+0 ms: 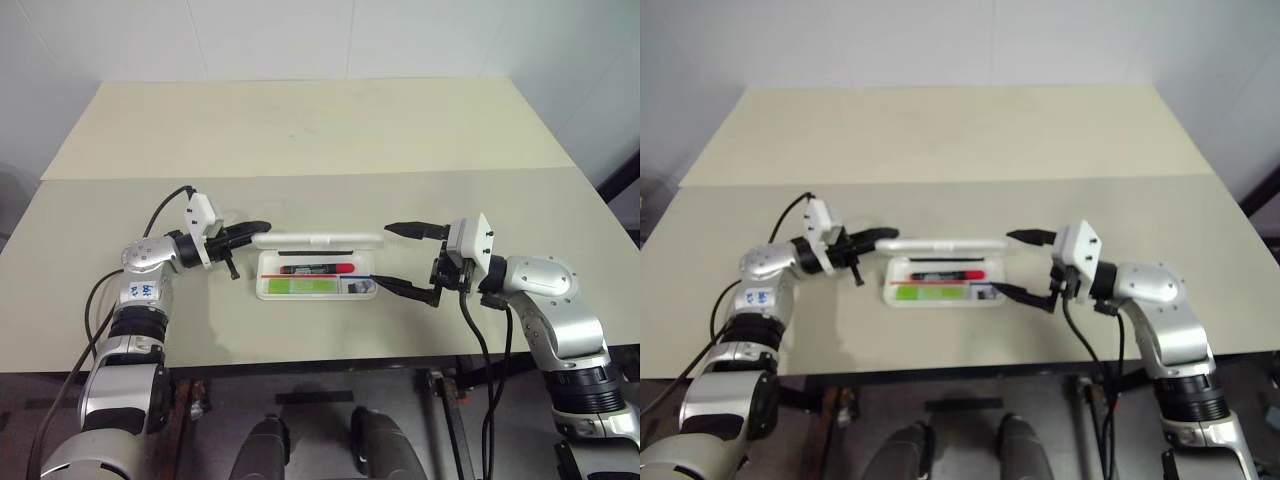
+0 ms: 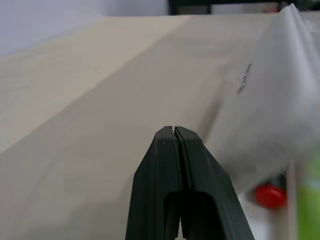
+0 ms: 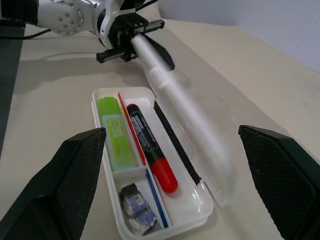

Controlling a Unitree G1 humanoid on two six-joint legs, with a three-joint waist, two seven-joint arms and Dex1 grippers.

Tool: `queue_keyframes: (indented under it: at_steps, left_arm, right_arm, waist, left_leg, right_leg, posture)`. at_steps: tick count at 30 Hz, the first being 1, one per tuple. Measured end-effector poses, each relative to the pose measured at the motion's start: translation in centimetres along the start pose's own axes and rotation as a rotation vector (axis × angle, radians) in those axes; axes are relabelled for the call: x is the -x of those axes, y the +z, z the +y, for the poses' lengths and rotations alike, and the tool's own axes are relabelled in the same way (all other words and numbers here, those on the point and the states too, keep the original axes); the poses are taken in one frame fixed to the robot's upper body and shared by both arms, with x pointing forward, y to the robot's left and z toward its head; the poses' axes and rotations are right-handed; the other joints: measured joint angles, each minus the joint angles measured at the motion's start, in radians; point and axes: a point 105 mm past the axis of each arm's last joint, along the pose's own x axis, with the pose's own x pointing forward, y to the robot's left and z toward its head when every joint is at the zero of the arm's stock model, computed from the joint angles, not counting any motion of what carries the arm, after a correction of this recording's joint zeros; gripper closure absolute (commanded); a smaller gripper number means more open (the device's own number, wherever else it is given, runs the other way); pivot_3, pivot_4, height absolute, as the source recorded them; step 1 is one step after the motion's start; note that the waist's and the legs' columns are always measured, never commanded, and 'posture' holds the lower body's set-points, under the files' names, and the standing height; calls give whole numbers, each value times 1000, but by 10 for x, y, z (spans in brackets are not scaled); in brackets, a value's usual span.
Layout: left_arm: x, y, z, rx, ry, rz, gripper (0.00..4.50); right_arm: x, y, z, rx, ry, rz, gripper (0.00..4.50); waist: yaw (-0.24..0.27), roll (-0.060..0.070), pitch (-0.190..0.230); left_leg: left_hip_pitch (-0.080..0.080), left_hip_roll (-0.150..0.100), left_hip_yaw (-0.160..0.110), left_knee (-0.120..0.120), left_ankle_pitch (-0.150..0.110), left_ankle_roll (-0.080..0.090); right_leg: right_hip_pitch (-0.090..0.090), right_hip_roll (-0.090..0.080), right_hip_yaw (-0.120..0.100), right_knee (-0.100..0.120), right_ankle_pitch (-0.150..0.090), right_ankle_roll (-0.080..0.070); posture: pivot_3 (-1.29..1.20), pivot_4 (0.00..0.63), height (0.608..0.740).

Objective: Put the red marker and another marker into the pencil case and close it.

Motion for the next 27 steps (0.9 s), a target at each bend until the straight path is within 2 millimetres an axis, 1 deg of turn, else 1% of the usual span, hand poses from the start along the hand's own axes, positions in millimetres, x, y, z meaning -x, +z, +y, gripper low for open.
queue_keyframes:
  at_steps: [6,8,11,19,22,27]
  left_arm:
    - [-6,-1,-26,-69,-200,44,4456]
    - [-8,-1,-33,-85,-248,59,4456]
    - [-15,-8,-42,-103,-295,111,4456]
    - [-38,-2,-39,-199,-313,187,4456]
    - [-40,-2,-40,-203,-324,191,4456]
    - [-46,-2,-50,-208,-388,207,4456]
  right_arm:
    - [0,1,2,-14,-8,-5,0]
    - [0,1,2,-18,-13,-6,0]
    - [0,2,5,-21,-23,-5,0]
    - [-1,4,10,-29,-67,-17,0]
    - [-1,2,12,-42,-86,-16,0]
    - [-1,1,14,-60,-131,-29,0]
  waist:
    - [12,0,0]
    - [13,0,0]
    - [14,0,0]
    - [14,0,0]
    - [14,0,0]
    - [14,0,0]
  left_leg:
    - [0,0,0,0,0,0]
    - [0,0,0,0,0,0]
    - [0,0,0,1,0,0]
    - [2,0,-1,1,0,1]
    - [2,0,-1,1,0,1]
    - [2,0,-1,1,0,1]
  right_leg:
    - [0,0,0,0,0,0]
    - [0,0,0,0,0,0]
    - [0,0,0,0,0,0]
    - [3,0,0,1,0,0]
    - [2,0,0,1,0,0]
    - [3,0,0,1,0,0]
  posture:
    - [0,150,740]
    - [0,150,740]
    - [0,150,740]
    - [0,150,740]
    - [0,150,740]
    - [0,150,740]
